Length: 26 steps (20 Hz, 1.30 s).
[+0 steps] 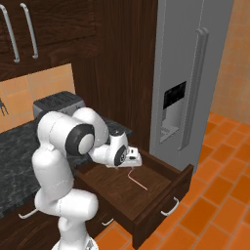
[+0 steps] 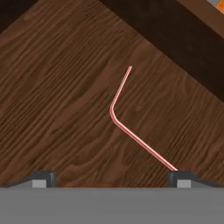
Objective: Take a straw from the drawer in front and place it inside the glass cup on the dining counter.
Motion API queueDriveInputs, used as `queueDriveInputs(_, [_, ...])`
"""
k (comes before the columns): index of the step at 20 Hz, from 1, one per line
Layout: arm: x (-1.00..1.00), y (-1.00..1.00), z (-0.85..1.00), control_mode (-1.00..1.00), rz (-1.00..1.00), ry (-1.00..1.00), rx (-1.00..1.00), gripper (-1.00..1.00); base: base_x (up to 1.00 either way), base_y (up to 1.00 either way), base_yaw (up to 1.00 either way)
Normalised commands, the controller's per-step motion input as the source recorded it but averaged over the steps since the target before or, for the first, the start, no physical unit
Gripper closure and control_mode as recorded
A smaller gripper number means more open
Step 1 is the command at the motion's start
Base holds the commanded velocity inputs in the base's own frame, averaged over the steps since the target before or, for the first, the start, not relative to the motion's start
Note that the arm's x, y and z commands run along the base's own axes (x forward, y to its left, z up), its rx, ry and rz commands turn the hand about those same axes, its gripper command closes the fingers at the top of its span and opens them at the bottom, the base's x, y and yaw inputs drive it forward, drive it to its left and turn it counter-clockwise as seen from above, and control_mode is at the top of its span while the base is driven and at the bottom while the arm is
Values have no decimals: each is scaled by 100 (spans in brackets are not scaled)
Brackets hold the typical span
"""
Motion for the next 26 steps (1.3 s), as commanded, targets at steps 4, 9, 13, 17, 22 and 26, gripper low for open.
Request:
queueDriveInputs(4, [32,0,-43,-100,0,1,0,-100,0,0,0])
queueDriveInputs(9, [16,-1,-39,-100,0,0,0,-100,0,0,0])
queueDriveInputs(13, [32,-5,-28,-100,0,0,1,-100,0,0,0])
queueDriveInputs(17, [23,-14,-18,-100,0,0,2,-100,0,0,0])
queueDriveInputs(22, [3,-15,-23,-100,1,0,3,-100,0,0,0])
queueDriveInputs(26, [0,-1,-33,-100,0,0,2,-100,0,0,0])
